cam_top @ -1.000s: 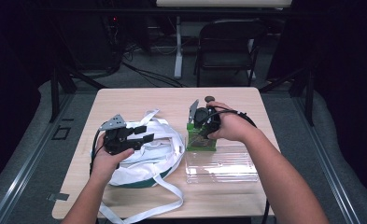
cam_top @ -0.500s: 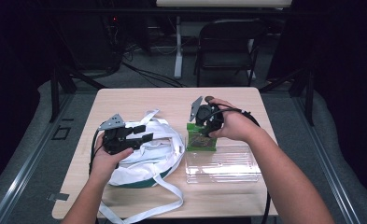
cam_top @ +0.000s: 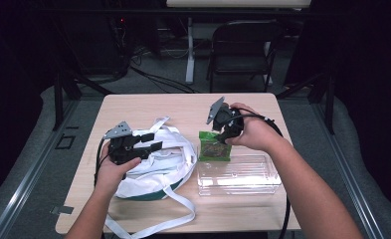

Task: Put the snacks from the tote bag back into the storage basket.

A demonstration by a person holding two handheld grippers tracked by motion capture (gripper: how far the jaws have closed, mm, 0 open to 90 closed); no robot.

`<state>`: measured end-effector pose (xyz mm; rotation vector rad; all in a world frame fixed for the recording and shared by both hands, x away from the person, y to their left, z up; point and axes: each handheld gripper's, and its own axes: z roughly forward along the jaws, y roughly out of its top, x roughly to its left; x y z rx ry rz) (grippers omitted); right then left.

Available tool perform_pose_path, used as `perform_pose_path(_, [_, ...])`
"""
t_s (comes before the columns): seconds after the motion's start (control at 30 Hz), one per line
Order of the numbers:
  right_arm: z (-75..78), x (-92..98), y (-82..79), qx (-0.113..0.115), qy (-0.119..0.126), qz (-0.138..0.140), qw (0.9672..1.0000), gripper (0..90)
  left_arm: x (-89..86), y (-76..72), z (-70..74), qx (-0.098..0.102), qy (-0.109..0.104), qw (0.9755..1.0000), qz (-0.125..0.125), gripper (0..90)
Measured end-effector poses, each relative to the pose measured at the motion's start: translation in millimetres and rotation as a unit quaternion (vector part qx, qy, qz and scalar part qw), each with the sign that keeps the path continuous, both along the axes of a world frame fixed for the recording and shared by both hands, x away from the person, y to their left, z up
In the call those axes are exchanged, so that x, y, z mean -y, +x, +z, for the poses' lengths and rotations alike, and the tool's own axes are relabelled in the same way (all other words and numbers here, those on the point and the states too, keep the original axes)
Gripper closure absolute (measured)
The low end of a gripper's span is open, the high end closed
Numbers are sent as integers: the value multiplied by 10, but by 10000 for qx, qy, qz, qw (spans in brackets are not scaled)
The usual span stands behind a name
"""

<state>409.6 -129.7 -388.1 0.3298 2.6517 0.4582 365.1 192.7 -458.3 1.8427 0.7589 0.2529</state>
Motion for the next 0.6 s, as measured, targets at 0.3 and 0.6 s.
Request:
perform_pose_path(0.3, [63,73,-99,73,303,-243,9992,481,-14,0,4,9,1,10000,22,486])
perform_pose_path(0.6, [83,145,-230,120,586,-563,9966,473,-22,-1,6,-5,-14,10000,32,485])
